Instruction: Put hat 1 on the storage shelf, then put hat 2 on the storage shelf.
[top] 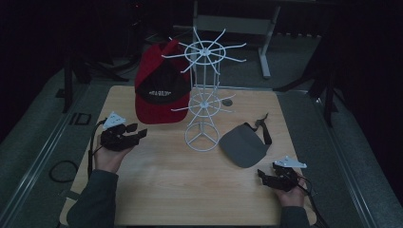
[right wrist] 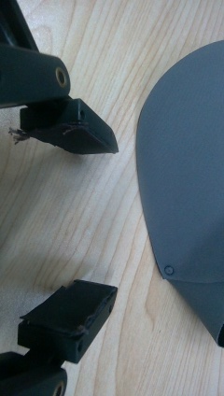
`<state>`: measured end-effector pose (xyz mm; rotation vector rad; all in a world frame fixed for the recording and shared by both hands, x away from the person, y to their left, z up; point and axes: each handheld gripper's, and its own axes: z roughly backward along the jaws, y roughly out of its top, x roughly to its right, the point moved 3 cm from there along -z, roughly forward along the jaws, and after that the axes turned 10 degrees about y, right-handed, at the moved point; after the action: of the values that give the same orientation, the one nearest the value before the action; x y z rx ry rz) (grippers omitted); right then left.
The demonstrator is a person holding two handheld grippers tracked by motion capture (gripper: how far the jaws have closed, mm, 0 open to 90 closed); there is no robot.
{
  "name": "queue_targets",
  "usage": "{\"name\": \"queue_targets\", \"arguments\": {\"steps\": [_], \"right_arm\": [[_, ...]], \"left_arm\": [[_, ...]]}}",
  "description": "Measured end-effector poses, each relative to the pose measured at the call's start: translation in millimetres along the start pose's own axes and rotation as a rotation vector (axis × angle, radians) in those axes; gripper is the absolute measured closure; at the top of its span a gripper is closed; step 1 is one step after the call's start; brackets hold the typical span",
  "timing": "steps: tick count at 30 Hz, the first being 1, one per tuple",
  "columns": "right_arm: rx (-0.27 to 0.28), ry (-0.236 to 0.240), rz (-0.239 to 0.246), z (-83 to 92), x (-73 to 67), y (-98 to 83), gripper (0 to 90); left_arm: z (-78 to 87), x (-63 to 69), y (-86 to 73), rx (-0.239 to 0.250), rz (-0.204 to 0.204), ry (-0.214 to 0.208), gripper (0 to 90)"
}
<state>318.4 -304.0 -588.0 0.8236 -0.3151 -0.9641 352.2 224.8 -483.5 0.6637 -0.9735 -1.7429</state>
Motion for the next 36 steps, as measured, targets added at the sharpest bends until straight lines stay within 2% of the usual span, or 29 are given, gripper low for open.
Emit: {"name": "queue_targets", "arguments": {"steps": [6,12,23,28,30,32,34,36], "right_arm": [[0.001,0.0,0.001,0.0,0.1,0.1,26.1],[0.0,0.0,0.001,0.0,0.1,0.0,26.1],[0.001,0.0,0.001,0.0,0.1,0.0,26.1],[0.001,-0.001,0.0,0.0,0.2,0.1,26.9],[0.006,-0.008,-0.008,0.5,0.8,0.8,34.5],[0.0,-0.014,-0.025,2.8,2.8,2.9,48.8],[0.002,0.015,-0.055,4.9,4.6,5.3,65.4],[0.0,0.029,-0.063,6.7,4.7,8.5,79.1]], "left_arm": [[2.5,0.6,-11.3,-0.012,-0.018,0.047,50.0],[-2.0,1.7,-25.0,-0.032,-0.031,0.085,50.6],[-14.5,-0.2,-54.2,-0.078,0.017,0.106,51.0],[-18.0,2.4,-63.5,-0.094,0.008,0.118,51.0],[-19.8,3.8,-66.5,-0.103,-0.005,0.123,51.0],[-21.3,4.3,-68.8,-0.108,-0.008,0.122,51.0],[-22.9,4.5,-70.7,-0.115,-0.011,0.126,51.0],[-23.6,4.4,-72.2,-0.12,-0.011,0.121,51.0]]}}
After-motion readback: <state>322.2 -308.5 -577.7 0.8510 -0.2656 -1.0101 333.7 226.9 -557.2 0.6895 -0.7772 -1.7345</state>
